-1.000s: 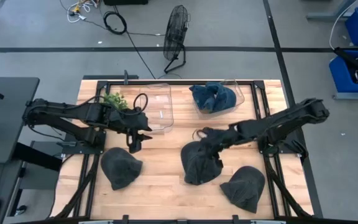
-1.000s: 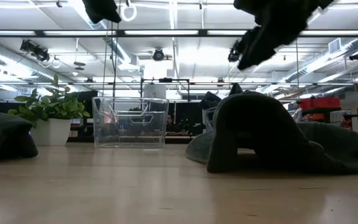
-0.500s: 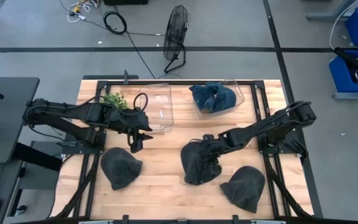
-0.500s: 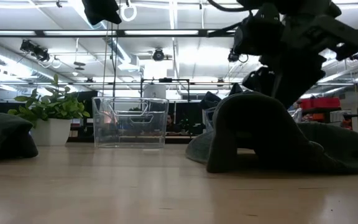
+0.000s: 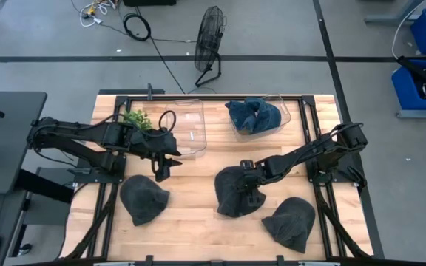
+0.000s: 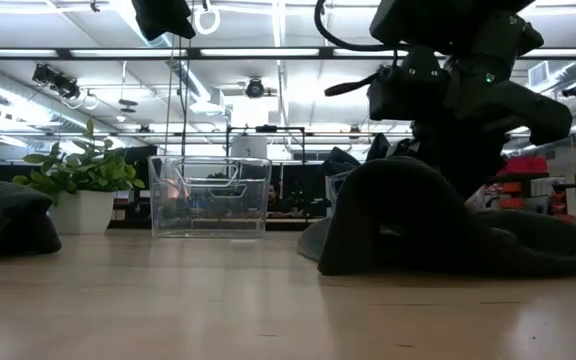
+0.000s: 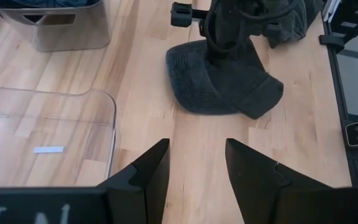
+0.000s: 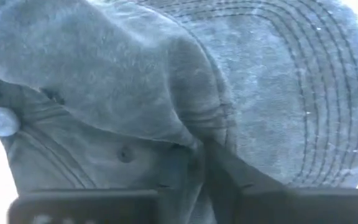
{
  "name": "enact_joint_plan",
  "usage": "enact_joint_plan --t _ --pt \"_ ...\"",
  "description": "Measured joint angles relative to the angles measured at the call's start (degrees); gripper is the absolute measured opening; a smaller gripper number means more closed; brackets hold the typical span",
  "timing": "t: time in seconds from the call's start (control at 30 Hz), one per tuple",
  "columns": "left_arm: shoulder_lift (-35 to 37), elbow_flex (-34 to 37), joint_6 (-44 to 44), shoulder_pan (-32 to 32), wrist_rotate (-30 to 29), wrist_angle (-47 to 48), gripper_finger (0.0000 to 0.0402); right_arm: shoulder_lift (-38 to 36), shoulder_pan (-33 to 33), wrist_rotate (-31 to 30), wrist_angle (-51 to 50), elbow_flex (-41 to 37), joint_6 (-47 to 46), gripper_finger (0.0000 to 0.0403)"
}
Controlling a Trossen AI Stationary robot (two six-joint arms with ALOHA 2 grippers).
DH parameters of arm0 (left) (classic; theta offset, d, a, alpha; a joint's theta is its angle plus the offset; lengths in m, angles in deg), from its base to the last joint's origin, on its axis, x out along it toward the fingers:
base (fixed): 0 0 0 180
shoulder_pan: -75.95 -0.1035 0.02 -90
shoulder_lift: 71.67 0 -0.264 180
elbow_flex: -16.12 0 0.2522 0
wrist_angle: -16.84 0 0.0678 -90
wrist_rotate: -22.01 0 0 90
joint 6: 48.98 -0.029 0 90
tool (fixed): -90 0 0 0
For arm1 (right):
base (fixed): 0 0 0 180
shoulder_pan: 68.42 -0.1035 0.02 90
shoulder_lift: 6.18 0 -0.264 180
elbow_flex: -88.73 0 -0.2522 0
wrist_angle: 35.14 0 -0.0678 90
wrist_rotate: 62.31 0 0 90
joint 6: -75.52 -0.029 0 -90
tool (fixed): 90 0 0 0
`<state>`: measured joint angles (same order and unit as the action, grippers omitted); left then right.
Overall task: Pick & Place hat
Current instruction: Put the middle black cap into the left transparent bin
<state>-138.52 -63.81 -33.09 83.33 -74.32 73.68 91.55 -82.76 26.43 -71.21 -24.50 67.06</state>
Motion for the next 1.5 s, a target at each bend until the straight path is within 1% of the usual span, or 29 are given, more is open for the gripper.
enact_joint_plan --t 0.07,0.1,0.2,0.27,0.37,0.43,0.53,0.6,0.67,0.73,0.83,0.9,1.0,1.1,1.2,1.27,1.37,1.43,1.5 --pt "0.00 0.00 0.00 0.00 0.00 0.02 0.0160 -0.24 0.01 -0.04 0.45 -0.04 -0.52 0.0020" --pt "0.00 0.00 0.02 0.00 0.00 -0.01 0.0160 -0.48 0.03 0.03 0.57 -0.06 -0.74 0.0012" --pt "0.00 0.01 0.01 0.00 0.00 -0.01 0.0160 -1.75 0.05 2.06 0.42 0.16 -0.63 0.0013" --pt "0.00 0.02 -0.02 0.00 -0.10 -0.01 0.0160 -2.87 0.02 2.76 -0.58 1.85 0.18 0.0010" --pt "0.13 0.07 0.09 0.00 -2.62 0.01 0.0154 -5.27 0.23 1.21 -2.76 6.68 2.38 0.0004" --pt "0.30 0.07 0.19 -0.02 -4.36 -0.01 0.0148 -6.73 0.81 -1.78 -4.22 10.34 3.62 0.0005" --pt "1.03 0.07 0.01 -0.02 -5.08 0.15 0.0138 -7.83 2.34 -8.08 -4.15 16.01 5.13 0.0003" --pt "1.12 0.05 0.02 -0.02 -5.11 0.12 0.0131 -8.05 3.60 -14.59 -4.21 19.91 6.52 0.0002" --pt "1.85 0.15 0.02 -0.02 -5.07 0.83 0.0125 -8.07 5.45 -19.83 -4.17 23.01 9.76 0.0002" --pt "2.91 0.00 -0.37 -0.02 -5.23 0.88 0.0118 -8.08 7.99 -22.45 -3.50 25.00 13.78 0.0001" --pt "4.92 0.07 -1.53 -0.02 -6.48 3.91 0.0106 -8.08 12.81 -20.63 -1.51 26.57 16.72 0.0001" --pt "6.82 0.07 -1.52 -0.02 -8.26 5.35 0.0096 -8.00 16.29 -16.91 0.71 26.65 16.92 0.0001" --pt "9.62 0.07 -1.58 -0.02 -11.29 7.15 0.0079 -6.61 21.54 -9.27 3.53 26.76 16.42 0.0001" --pt "12.09 0.07 -2.92 -0.02 -14.21 9.82 0.0063 -3.63 24.72 -4.78 8.58 26.74 16.80 0.0000" --pt "14.02 0.04 -4.51 -0.07 -17.30 12.34 0.0049 -0.16 26.00 -3.66 14.72 26.74 19.30 0.0000" --pt "14.91 0.04 -4.52 -0.09 -19.01 13.24 0.0041 1.94 26.72 -3.60 16.70 27.12 21.10 0.0000" --pt "15.65 0.04 -4.51 -0.09 -20.52 14.39 0.0029 5.63 27.85 -3.60 16.39 30.78 20.98 0.0000" --pt "15.89 0.04 -4.55 -0.09 -20.66 14.38 0.0021 8.45 28.48 -3.59 15.42 34.54 20.96 0.0000" --pt "15.82 0.04 -4.54 -0.09 -20.65 14.37 0.0015 11.23 29.31 -2.59 11.55 38.94 20.99 0.0000"
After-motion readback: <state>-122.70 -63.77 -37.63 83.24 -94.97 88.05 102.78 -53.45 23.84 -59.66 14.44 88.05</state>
